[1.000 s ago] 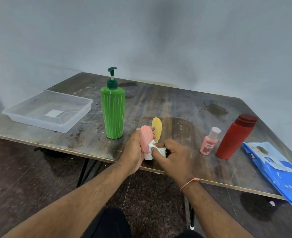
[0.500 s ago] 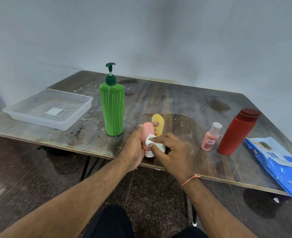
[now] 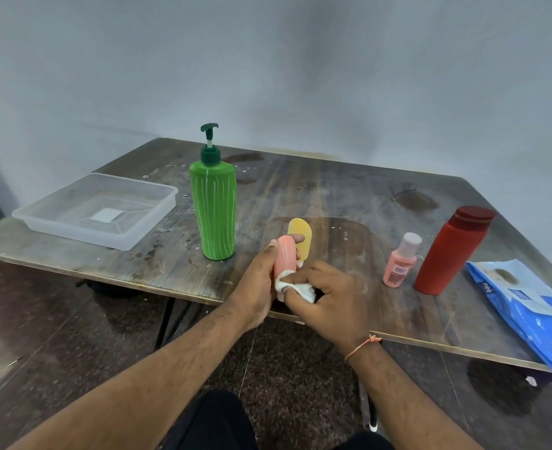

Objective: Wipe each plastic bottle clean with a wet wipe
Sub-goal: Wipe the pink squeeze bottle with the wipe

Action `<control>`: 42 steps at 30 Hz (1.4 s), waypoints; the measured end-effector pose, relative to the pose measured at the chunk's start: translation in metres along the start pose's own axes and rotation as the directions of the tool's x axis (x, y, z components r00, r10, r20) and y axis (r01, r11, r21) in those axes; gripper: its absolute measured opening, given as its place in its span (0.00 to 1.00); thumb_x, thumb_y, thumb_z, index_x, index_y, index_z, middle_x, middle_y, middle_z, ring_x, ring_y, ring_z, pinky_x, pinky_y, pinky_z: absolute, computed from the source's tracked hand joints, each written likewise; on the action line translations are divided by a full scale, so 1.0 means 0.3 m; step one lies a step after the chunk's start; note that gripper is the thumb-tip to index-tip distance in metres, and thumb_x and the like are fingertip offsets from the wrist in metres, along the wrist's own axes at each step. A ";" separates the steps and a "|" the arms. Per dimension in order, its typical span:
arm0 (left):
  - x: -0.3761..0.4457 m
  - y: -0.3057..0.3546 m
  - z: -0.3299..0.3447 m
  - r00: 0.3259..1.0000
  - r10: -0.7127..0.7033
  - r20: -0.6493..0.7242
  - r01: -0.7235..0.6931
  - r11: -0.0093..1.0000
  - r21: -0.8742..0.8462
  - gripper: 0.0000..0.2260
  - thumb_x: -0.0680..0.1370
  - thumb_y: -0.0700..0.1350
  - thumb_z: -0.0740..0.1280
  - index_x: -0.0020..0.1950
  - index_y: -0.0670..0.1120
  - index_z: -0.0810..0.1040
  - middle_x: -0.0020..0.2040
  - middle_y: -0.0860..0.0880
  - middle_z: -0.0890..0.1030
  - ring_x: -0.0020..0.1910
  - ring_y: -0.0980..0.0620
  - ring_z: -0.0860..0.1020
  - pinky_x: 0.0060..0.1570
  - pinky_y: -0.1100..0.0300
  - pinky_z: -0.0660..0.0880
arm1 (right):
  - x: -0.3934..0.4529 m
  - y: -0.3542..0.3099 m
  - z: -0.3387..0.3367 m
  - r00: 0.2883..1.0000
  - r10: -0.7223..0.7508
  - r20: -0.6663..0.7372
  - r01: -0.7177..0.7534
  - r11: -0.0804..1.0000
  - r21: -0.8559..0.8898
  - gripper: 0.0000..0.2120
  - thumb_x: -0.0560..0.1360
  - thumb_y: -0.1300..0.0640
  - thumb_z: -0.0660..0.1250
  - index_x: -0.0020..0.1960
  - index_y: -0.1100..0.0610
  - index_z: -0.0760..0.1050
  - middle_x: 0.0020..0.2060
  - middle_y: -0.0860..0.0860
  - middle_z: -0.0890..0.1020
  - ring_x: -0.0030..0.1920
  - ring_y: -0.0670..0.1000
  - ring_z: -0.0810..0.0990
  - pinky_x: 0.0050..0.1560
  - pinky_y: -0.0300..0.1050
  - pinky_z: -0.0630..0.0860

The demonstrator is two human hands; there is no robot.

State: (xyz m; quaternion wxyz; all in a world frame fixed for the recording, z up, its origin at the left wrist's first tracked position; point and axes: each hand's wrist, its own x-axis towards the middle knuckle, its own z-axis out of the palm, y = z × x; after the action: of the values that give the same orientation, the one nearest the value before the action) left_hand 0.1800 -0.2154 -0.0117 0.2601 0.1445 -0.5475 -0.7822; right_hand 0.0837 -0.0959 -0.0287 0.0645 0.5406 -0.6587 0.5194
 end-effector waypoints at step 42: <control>0.024 -0.029 0.004 0.999 0.010 0.041 -0.017 0.983 0.182 0.24 0.86 0.59 0.52 0.70 0.49 0.80 0.57 0.35 0.84 0.55 0.41 0.83 0.62 0.41 0.77 | 0.003 0.013 0.010 0.989 -0.018 -0.146 0.013 0.999 -0.032 0.08 0.75 0.59 0.76 0.53 0.51 0.88 0.45 0.45 0.85 0.43 0.46 0.84 0.41 0.49 0.80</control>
State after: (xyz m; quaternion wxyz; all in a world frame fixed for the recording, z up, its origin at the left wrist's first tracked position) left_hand 0.1712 -0.2162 -0.0190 0.2401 0.1485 -0.6228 -0.7297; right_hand 0.0816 -0.0993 -0.0319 0.1250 0.5051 -0.6558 0.5470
